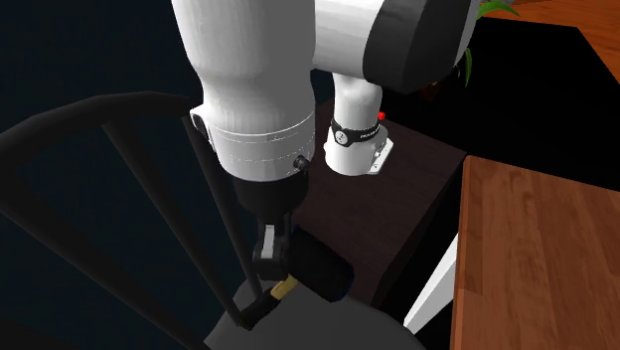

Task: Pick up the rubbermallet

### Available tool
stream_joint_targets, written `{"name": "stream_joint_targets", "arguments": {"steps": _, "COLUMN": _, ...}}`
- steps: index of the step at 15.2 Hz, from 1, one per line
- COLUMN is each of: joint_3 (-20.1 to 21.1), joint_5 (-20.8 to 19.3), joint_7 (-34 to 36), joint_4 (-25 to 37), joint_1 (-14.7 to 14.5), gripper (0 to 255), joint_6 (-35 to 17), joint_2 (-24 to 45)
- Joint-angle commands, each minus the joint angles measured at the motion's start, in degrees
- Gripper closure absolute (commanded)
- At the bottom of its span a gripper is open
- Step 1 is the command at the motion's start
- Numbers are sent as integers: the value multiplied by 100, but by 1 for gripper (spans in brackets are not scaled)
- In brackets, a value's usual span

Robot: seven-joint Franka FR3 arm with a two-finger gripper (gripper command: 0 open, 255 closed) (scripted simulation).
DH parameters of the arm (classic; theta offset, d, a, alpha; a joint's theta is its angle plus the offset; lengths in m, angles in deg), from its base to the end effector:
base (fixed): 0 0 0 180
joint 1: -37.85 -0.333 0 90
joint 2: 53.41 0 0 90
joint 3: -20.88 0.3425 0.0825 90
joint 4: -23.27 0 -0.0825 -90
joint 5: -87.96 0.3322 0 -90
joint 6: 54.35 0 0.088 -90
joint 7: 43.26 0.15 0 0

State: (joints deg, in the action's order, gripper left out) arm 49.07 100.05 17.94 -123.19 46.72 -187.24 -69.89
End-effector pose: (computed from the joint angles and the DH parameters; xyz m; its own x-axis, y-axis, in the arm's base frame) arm 0.3626 0.1374 0.3757 0.6305 -0.7762 -0.0081 -0.7759 -0.6299 -0.0342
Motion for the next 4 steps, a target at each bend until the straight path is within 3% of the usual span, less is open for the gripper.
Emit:
{"name": "stream_joint_targets", "arguments": {"steps": 1, "joint_3": -42, "joint_5": 25, "joint_7": -30, "joint_4": 77, "joint_1": -11, "gripper": 255, "joint_6": 197, "joint_2": -123}}
{"name": "stream_joint_targets", "arguments": {"steps": 4, "joint_3": -62, "joint_5": 35, "joint_7": -41, "joint_4": 122, "joint_1": -17, "gripper": 255, "joint_6": 301, "joint_2": -184}}
